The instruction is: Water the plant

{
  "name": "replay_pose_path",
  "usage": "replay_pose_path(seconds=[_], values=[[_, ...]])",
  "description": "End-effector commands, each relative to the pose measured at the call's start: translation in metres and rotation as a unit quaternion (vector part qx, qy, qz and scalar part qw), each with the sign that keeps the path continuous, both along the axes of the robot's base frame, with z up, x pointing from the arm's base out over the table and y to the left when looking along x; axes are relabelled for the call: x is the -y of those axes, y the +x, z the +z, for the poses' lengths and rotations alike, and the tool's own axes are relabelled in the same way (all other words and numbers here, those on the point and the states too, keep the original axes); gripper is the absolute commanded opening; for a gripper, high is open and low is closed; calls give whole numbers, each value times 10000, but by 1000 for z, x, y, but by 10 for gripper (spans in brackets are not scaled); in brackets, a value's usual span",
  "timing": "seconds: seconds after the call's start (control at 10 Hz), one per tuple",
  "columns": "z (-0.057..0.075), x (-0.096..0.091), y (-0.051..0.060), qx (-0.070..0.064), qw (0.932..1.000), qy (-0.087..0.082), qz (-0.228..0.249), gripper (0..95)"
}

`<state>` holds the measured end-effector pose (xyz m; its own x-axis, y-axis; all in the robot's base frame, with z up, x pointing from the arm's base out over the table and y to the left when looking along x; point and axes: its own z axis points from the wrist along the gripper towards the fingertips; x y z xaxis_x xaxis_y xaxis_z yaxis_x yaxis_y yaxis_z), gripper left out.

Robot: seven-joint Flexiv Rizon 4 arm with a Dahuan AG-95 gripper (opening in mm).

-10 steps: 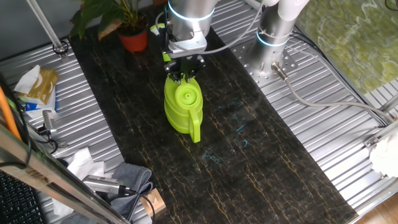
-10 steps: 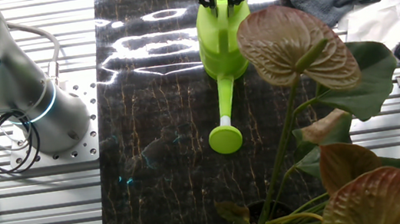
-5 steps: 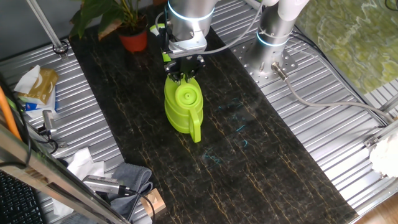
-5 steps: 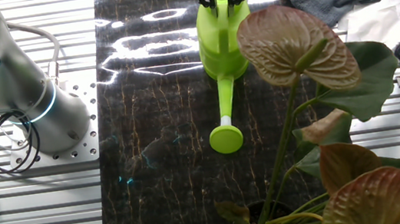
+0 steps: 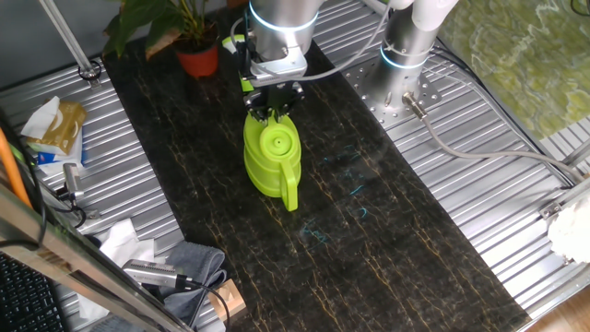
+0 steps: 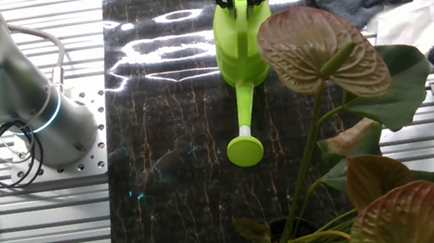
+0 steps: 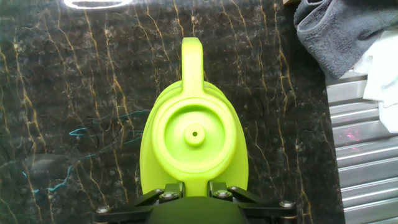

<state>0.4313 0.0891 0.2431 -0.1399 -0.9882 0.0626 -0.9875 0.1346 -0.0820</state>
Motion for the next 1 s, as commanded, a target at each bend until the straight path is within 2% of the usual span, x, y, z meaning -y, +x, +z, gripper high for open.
replay_pose_path(seconds=[0.1,1.0], values=[[1,0,0,-1,10000,-9,-11,0],[1,0,0,1,10000,5,-33,0]])
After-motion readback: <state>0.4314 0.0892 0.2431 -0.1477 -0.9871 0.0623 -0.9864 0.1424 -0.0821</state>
